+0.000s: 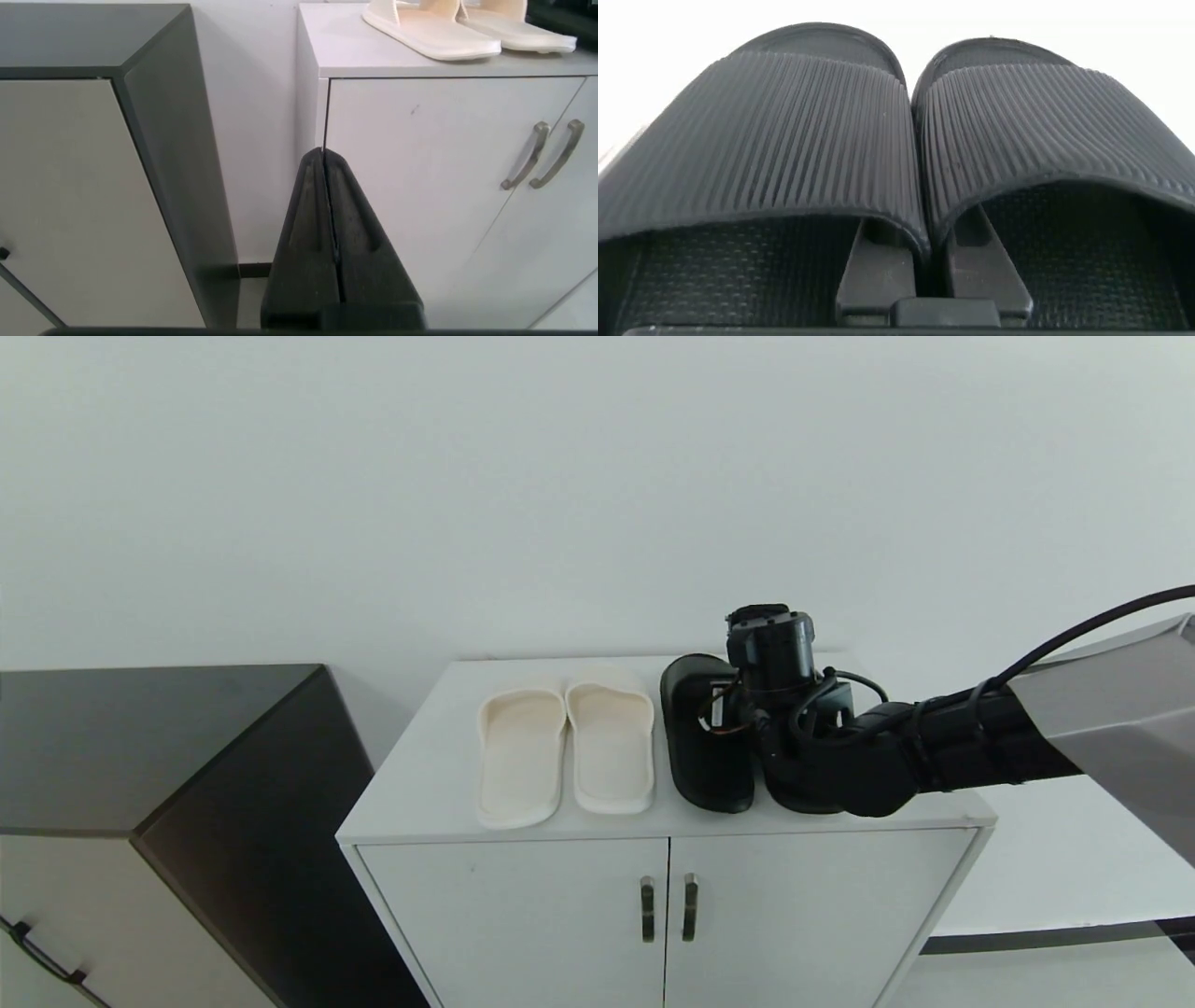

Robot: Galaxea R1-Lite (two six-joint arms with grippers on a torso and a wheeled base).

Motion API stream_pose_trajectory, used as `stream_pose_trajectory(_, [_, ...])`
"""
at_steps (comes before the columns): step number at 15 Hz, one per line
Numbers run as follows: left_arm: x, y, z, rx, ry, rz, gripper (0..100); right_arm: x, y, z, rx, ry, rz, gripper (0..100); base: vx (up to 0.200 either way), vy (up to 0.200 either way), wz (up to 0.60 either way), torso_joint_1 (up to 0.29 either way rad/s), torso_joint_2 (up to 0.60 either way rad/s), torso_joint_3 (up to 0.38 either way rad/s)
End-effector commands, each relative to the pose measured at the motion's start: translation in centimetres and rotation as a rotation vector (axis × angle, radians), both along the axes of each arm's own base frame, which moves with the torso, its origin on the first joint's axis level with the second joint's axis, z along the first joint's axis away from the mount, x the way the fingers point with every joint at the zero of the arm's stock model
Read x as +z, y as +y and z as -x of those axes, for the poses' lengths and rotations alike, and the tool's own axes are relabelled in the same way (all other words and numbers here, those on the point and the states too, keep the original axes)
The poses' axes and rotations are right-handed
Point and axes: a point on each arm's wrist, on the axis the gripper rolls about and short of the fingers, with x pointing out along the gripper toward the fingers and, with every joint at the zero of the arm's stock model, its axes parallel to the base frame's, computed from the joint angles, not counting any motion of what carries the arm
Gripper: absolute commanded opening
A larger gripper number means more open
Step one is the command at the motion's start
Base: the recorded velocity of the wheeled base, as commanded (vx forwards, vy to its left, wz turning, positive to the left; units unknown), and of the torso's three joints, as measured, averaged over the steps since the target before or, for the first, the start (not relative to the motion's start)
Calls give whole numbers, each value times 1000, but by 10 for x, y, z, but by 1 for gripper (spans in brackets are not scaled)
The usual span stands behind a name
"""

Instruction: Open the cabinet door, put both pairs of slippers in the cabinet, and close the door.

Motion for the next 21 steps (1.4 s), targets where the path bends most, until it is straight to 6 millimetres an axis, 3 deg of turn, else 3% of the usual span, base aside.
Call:
stream_pose_trajectory(1, [0, 0, 0, 0, -2, 0, 0, 10, -2, 4, 0, -18, -11, 0, 0, 0, 0, 0, 0, 0])
stream_pose_trajectory(4, [0, 0, 0, 0, 0, -3, 0, 34, -11, 20, 17, -53, -8, 0, 0, 0, 0, 0, 0, 0])
stream_pose_trajectory(6, [0, 0, 0, 0, -2, -1, 0, 50, -15, 39, 77, -67, -26, 0, 0, 0, 0, 0, 0, 0])
stream_pose_trajectory(7, [0, 0, 0, 0, 0, 0, 0, 60, -21, 61, 164, -62, -42, 0, 0, 0, 0, 0, 0, 0])
stream_pose_trajectory(9, [0, 0, 0, 0, 0, 2, 0, 61, -30, 87, 236, -38, -40, 0, 0, 0, 0, 0, 0, 0])
stream_pose_trajectory(11, [0, 0, 0, 0, 0, 0, 0, 56, -48, 135, 409, 14, -41, 0, 0, 0, 0, 0, 0, 0])
stream_pose_trajectory(14, [0, 0, 0, -3, 0, -3, 0, 45, -75, 175, 629, 67, -21, 0, 0, 0, 0, 0, 0, 0])
stream_pose_trajectory(18, [0, 0, 0, -4, 0, -3, 0, 35, -78, 179, 642, 95, 5, 0, 0, 0, 0, 0, 0, 0])
stream_pose_trajectory(21, [0, 0, 0, -4, 0, -4, 0, 33, -77, 183, 656, 100, 16, 0, -200, 0, 0, 6, 7, 5])
